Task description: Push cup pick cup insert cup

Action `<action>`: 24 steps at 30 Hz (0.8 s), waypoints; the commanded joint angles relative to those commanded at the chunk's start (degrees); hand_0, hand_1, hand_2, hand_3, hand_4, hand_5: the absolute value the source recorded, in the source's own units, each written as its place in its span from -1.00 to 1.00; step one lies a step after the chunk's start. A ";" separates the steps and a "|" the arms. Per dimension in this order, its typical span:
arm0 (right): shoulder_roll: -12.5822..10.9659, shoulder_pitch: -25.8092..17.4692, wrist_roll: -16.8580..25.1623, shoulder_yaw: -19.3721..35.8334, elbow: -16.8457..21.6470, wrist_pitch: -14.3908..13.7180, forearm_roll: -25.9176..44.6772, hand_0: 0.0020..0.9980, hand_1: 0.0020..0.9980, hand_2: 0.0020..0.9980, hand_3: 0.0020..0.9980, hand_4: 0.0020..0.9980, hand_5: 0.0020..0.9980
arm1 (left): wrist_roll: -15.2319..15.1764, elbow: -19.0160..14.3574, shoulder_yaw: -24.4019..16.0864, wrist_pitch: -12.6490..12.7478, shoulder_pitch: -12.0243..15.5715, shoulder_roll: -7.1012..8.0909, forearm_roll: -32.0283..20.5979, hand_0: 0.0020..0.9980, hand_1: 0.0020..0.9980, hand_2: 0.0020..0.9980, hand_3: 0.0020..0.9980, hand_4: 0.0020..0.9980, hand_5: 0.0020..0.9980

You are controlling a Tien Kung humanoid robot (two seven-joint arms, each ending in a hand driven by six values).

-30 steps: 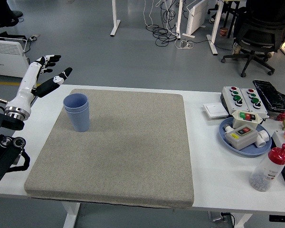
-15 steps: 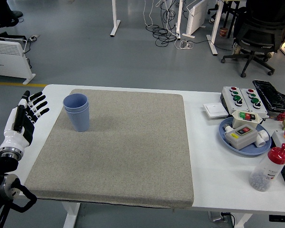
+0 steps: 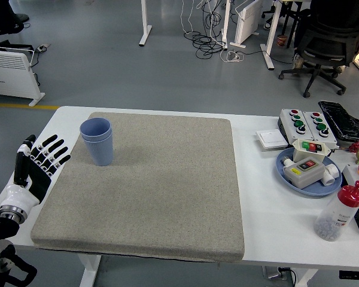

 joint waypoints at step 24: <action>-0.06 0.57 0.60 -0.07 -0.06 -0.13 0.33 0.42 0.30 0.38 0.21 -0.80 -0.06 | -1.27 1.46 -1.42 2.44 -0.13 -0.38 0.12 0.64 0.69 0.66 0.57 0.18 1.00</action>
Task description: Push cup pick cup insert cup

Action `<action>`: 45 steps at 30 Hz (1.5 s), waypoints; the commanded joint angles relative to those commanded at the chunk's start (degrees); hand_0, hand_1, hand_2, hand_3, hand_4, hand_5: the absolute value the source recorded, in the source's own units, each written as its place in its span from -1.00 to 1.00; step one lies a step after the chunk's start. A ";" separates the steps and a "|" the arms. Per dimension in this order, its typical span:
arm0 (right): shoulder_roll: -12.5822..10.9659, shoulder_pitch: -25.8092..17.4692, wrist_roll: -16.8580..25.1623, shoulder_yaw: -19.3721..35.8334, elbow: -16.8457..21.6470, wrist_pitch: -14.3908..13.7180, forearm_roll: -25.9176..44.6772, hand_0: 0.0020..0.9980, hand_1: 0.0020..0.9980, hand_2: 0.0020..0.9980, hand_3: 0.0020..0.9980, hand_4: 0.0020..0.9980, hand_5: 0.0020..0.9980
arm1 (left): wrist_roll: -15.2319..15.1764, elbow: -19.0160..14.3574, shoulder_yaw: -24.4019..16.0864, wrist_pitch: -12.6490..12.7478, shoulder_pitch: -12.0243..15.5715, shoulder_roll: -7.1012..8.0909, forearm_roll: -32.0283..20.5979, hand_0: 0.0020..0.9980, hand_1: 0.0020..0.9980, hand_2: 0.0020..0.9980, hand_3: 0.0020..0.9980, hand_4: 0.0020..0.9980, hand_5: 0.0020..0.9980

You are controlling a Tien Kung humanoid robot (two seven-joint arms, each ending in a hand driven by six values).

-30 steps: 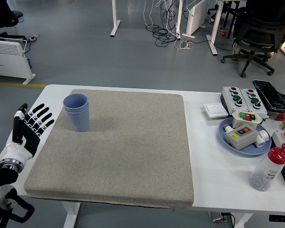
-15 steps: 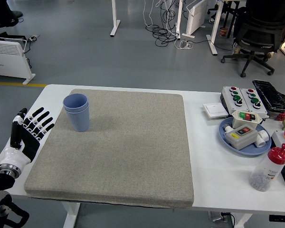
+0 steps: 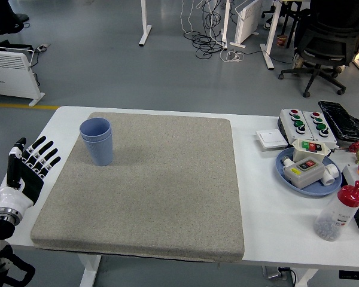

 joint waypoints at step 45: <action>-0.17 -1.36 -1.08 2.31 0.06 -0.03 -3.93 0.41 0.29 0.36 0.20 -0.81 -0.05 | -1.25 0.76 -0.77 1.28 1.88 -0.06 -0.42 0.64 0.67 0.66 0.57 0.18 1.00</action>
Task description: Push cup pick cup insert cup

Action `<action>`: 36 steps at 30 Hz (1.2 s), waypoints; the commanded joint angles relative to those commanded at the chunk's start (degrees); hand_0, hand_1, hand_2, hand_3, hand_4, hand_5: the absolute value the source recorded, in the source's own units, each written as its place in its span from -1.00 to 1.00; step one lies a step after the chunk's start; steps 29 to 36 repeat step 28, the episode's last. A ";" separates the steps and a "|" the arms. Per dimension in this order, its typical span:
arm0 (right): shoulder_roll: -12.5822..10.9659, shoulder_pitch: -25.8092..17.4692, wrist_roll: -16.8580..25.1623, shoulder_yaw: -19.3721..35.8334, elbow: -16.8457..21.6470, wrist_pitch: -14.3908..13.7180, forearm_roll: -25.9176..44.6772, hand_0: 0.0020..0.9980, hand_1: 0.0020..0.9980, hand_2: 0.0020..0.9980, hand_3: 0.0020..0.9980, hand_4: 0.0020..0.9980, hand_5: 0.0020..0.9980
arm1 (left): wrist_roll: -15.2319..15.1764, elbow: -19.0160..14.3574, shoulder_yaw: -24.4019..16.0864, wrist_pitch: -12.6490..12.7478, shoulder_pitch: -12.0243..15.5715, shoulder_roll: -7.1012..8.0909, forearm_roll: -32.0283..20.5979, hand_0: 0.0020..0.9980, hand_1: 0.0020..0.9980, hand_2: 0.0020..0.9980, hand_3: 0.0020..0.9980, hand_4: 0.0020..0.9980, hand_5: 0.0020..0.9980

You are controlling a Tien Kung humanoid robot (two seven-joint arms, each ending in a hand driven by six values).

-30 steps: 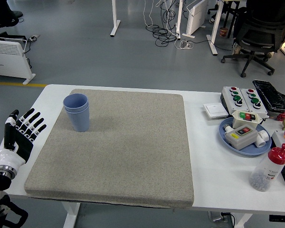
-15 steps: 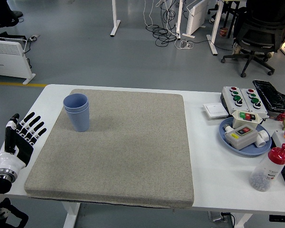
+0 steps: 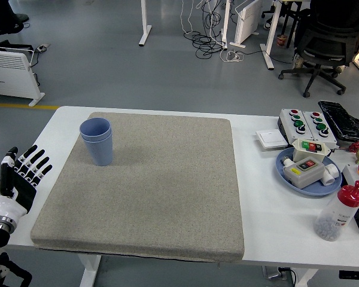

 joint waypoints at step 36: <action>0.24 0.56 -0.31 -0.23 -0.08 0.05 0.03 0.41 0.29 0.36 0.20 -0.82 -0.06 | -0.06 0.24 -0.38 0.15 -0.89 -0.28 0.26 0.63 0.67 0.65 0.56 0.17 1.00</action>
